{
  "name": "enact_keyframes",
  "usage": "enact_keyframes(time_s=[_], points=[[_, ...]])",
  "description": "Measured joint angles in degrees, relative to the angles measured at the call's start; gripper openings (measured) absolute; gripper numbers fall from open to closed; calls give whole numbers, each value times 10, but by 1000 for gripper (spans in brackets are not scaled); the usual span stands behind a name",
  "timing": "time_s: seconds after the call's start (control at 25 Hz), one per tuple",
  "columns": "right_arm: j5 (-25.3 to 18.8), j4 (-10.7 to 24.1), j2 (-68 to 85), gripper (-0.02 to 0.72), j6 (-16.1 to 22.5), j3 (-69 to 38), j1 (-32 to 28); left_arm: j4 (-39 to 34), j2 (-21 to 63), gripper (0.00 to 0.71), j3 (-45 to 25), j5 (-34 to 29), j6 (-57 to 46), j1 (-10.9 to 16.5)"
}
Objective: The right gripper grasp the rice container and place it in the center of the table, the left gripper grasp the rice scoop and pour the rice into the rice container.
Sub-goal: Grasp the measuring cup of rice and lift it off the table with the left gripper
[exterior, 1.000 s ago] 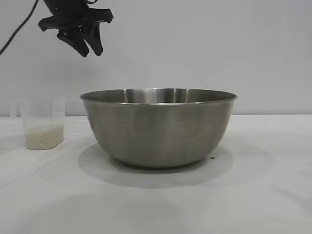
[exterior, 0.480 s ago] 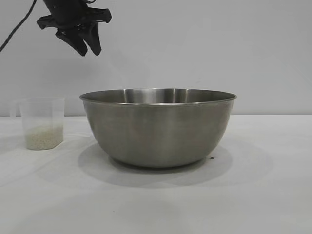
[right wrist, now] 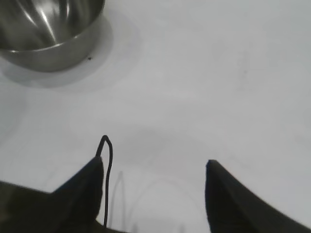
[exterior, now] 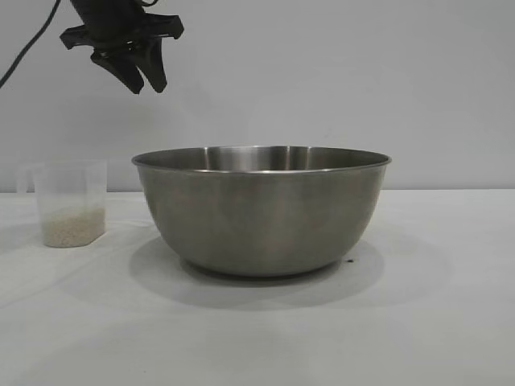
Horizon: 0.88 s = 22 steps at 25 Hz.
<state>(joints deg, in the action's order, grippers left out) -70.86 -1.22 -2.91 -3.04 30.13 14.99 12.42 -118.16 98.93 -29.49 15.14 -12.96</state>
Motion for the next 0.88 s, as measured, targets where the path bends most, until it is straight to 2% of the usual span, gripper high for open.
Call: enact_keyframes(time_s=[0.04, 0.08, 0.12, 0.24, 0.48, 0.88], points=[[-7, 3, 7, 392, -11, 0, 0, 0, 0, 225, 0, 0, 0, 0], [-15, 4, 11, 344, -22, 0, 0, 0, 0, 225, 0, 0, 0, 0], [-19, 4, 14, 333, -28, 0, 0, 0, 0, 225, 0, 0, 0, 0], [-23, 5, 27, 340, -36, 0, 0, 0, 0, 225, 0, 0, 0, 0], [46, 5, 39, 340, -37, -20, 0, -1, 0, 225, 0, 0, 0, 1], [54, 5, 39, 340, -35, -21, 0, -1, 0, 225, 0, -5, 0, 4]])
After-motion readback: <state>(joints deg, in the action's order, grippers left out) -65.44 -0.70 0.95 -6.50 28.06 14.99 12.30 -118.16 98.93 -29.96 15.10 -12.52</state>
